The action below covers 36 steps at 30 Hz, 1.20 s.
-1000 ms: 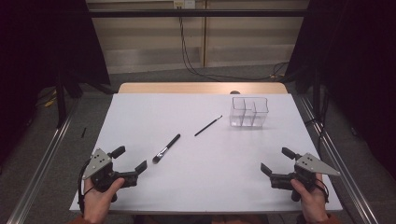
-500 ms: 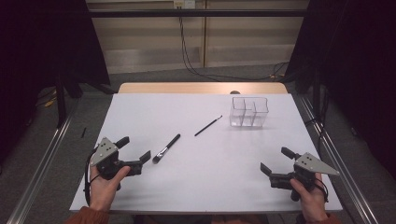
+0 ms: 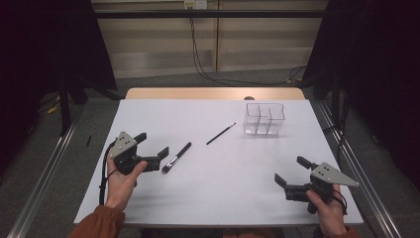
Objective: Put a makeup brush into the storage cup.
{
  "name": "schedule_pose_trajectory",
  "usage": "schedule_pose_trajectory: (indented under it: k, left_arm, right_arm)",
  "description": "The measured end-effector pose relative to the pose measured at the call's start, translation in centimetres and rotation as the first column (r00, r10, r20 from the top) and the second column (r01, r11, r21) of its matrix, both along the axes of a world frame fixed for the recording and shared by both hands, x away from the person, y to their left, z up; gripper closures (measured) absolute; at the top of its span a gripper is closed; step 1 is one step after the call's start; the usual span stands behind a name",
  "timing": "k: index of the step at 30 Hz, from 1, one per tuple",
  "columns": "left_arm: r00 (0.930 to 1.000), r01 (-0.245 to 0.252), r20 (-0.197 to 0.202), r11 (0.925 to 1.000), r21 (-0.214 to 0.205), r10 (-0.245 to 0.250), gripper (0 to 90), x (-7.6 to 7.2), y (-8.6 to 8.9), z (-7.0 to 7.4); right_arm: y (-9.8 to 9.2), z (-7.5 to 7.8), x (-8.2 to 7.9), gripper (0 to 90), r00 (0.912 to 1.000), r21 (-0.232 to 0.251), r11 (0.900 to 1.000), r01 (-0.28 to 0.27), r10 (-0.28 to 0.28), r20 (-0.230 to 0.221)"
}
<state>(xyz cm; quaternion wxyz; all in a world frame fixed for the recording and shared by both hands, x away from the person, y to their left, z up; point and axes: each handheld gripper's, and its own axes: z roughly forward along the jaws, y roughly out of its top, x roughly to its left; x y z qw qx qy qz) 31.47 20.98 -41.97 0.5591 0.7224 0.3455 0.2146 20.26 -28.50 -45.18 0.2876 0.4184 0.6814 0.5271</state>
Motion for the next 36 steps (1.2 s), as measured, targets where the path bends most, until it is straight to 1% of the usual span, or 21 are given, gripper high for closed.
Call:
schedule_pose_trajectory:
  k: [3,7,9,10,11,12,15,17,20,22,24,25,26,27,28,29,30,32,33,35,36]
  left_arm:
    - [0.9996,0.026,-0.015,0.9996,0.012,-0.026,3.1,0.9,-0.9,0.2]
    - [0.9996,0.019,-0.022,0.9996,0.021,-0.018,3.8,1.8,-1.6,0.3]
    - [0.9996,0.019,-0.023,0.9990,0.042,-0.018,3.8,2.4,-1.7,0.4]
    - [0.9996,0.019,-0.023,0.9992,0.036,-0.018,3.8,2.7,-1.8,0.5]
    - [0.9993,0.025,-0.028,0.9987,0.044,-0.024,3.8,2.9,-1.9,0.6]
    - [0.9990,0.026,-0.036,0.9992,0.030,-0.025,3.8,3.2,-2.1,0.7]
    - [0.9980,0.041,-0.051,0.9969,0.067,-0.038,3.8,3.7,-2.4,1.0]
    - [0.9960,0.055,-0.076,0.9944,0.091,-0.048,3.8,4.0,-2.7,1.1]
    - [0.9951,0.053,-0.089,0.9927,0.109,-0.043,4.8,4.3,-3.1,0.9]
    - [0.9909,0.065,-0.126,0.9878,0.142,-0.048,5.7,4.5,-3.3,0.9]
    - [0.9827,0.091,-0.176,0.9777,0.189,-0.057,6.9,5.0,-3.5,0.9]
    - [0.9799,0.093,-0.192,0.9749,0.202,-0.054,6.9,5.1,-3.6,1.0]
    - [0.9799,0.093,-0.192,0.9749,0.202,-0.054,7.0,5.1,-3.6,1.0]
    - [0.9766,0.095,-0.210,0.9701,0.223,-0.048,7.0,5.3,-3.8,1.0]
    - [0.9716,0.105,-0.231,0.9680,0.228,-0.051,7.0,5.4,-4.0,1.0]
    - [0.9660,0.114,-0.254,0.9615,0.250,-0.048,6.9,5.5,-4.1,1.0]
    - [0.9608,0.133,-0.272,0.9506,0.281,-0.054,6.9,5.7,-4.3,1.0]
    - [0.9539,0.135,-0.298,0.9397,0.314,-0.038,7.0,6.0,-4.5,1.1]
    - [0.9528,0.115,-0.303,0.9411,0.318,-0.014,6.9,6.1,-4.6,1.1]
    - [0.9537,0.107,-0.301,0.9395,0.325,-0.005,6.5,6.1,-4.7,1.1]
    - [0.9491,0.109,-0.315,0.9406,0.321,-0.003,6.5,6.3,-4.7,1.2]
  right_arm:
    - [0.0,0.0,0.1,0.4,1.0000,0.001,1.0000,0.000,0.000,0.001]
    - [0.0,0.0,0.1,0.4,1.0000,0.002,1.0000,-0.005,0.005,-0.001]
    - [0.0,0.0,0.1,0.3,1.0000,0.003,1.0000,-0.008,0.008,0.000]
    - [0.0,0.0,0.1,0.3,1.0000,0.005,1.0000,-0.007,0.007,-0.001]
    - [0.0,0.0,0.2,0.3,1.0000,0.004,1.0000,-0.007,0.007,0.000]
    - [0.0,0.0,0.2,0.3,1.0000,0.006,1.0000,-0.006,0.006,0.000]
    - [0.0,0.0,0.2,0.3,1.0000,0.005,0.9999,-0.010,0.010,0.001]
    - [0.0,-0.1,0.2,0.3,1.0000,0.006,1.0000,-0.008,0.008,0.000]
    - [-0.1,-0.1,0.2,0.3,1.0000,0.006,1.0000,-0.006,0.006,-0.002]
    - [-0.1,-0.1,0.2,0.3,1.0000,0.005,1.0000,-0.006,0.006,-0.001]
    - [-0.1,0.0,0.1,0.3,1.0000,0.008,0.9999,-0.006,0.006,-0.002]
    - [-0.1,0.0,0.1,0.3,1.0000,0.008,0.9999,-0.006,0.006,-0.001]
    - [-0.1,0.0,0.1,0.3,1.0000,0.008,1.0000,-0.005,0.005,-0.001]
    - [-0.1,0.0,0.1,0.3,1.0000,0.008,1.0000,-0.005,0.005,-0.001]
    - [0.0,0.0,0.1,0.3,1.0000,0.008,1.0000,-0.005,0.005,-0.002]
    - [0.0,0.0,0.1,0.3,1.0000,0.007,1.0000,-0.007,0.007,-0.002]
    - [0.0,0.0,0.1,0.3,1.0000,0.006,1.0000,-0.007,0.007,-0.003]
    - [0.0,0.0,0.1,0.3,0.9999,0.001,0.9999,-0.011,0.011,-0.003]
    - [0.0,0.0,0.1,0.3,0.9999,0.006,0.9999,-0.009,0.009,-0.005]
    - [0.0,0.0,0.1,0.3,0.9999,0.006,0.9999,-0.008,0.008,-0.006]
    - [0.0,0.0,0.1,0.3,0.9999,0.006,0.9999,-0.009,0.009,-0.006]
